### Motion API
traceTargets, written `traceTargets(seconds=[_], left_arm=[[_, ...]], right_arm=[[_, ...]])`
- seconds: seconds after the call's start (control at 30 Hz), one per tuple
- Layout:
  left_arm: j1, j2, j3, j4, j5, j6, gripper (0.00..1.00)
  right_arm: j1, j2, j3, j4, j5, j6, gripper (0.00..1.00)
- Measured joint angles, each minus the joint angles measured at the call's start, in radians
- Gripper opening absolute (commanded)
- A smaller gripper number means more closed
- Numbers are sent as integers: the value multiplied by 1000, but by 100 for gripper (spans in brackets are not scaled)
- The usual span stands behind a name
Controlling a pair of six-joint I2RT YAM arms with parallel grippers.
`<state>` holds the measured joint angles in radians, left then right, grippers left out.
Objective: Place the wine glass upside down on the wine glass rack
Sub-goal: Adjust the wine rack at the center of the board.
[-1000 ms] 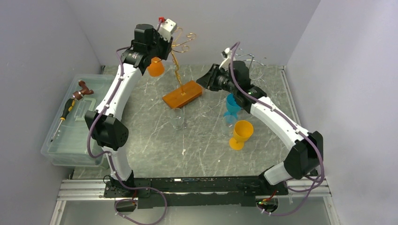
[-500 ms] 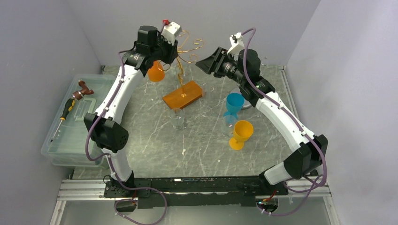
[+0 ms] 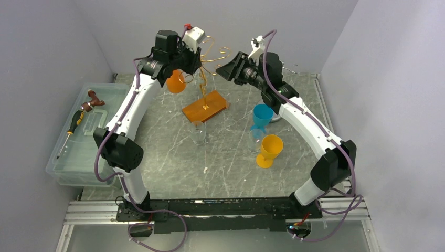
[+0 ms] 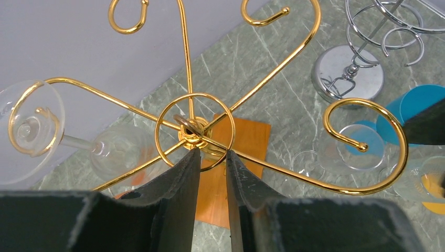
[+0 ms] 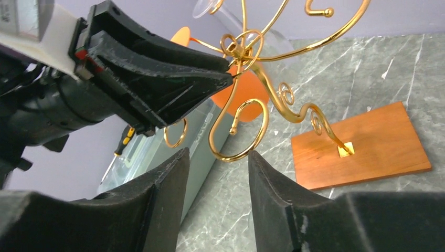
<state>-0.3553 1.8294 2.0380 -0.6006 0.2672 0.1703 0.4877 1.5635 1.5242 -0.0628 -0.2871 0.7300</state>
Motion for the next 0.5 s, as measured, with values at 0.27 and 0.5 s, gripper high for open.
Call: traceTargets(seconds=[0.27, 0.5], left_arm=[[2, -2, -2, 5, -3, 1, 30], [-2, -6, -4, -6, -1, 4, 30]], right_arm=[[-1, 65, 51, -7, 11, -6, 33], [-1, 86, 51, -8, 18, -5, 37]])
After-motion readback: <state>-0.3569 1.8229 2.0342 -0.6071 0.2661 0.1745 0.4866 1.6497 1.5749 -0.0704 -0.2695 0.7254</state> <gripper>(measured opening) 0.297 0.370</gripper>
